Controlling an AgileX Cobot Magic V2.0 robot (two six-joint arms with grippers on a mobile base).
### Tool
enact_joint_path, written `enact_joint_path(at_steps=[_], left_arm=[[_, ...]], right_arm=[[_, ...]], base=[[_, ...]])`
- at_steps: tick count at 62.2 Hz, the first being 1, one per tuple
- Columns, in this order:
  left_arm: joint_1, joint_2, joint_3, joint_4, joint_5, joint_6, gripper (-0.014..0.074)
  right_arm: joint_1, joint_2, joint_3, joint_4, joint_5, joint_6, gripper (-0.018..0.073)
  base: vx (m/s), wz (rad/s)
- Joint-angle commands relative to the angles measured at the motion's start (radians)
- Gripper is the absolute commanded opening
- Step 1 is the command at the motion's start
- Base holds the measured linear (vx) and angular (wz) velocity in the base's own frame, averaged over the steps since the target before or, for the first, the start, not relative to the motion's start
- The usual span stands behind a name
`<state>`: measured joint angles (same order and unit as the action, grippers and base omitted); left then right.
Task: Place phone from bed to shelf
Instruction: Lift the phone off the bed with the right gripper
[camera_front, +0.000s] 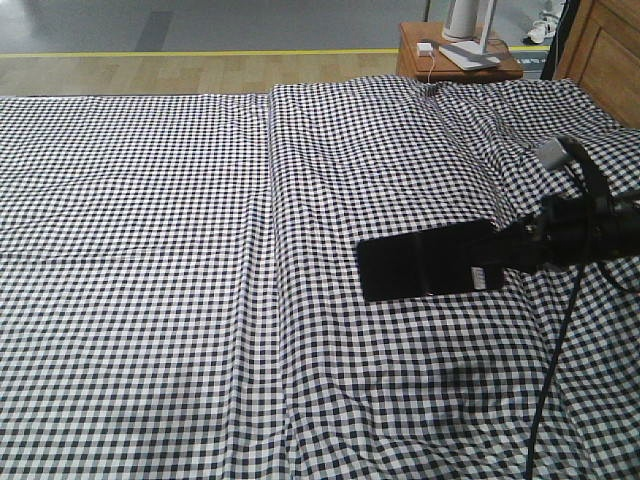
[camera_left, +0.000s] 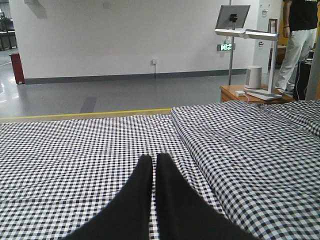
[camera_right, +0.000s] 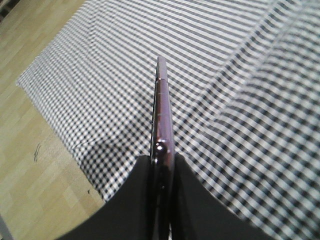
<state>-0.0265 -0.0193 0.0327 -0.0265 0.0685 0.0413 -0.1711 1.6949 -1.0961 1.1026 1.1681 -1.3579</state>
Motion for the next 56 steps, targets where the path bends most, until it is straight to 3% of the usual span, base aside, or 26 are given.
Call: enact_joint_path(at_steps=[1, 16, 29, 56], left_arm=[[0.002, -0.007, -0.024, -0.011, -0.075, -0.009, 0.0001], [0.002, -0.007, -0.024, -0.011, -0.075, -0.009, 0.0001], [0.002, -0.007, -0.024, -0.011, -0.075, -0.009, 0.0001], [0.002, -0.007, -0.024, -0.011, -0.075, -0.009, 0.0001]], right_arm=[[0.064, -0.115, -0.018, 0.090, 0.121, 0.018, -0.0003], [0.233, -0.264, -0.018, 0.113, 0.120, 0.063, -0.0003], [0.330, -0.339, -0.018, 0.113, 0.120, 0.075, -0.0003], [0.367, -0.421, -0.018, 0.114, 0.120, 0.076, -0.0002]], base=[[0.00, 0.00], [0.00, 0.00], [0.00, 0.00], [0.00, 0.00]])
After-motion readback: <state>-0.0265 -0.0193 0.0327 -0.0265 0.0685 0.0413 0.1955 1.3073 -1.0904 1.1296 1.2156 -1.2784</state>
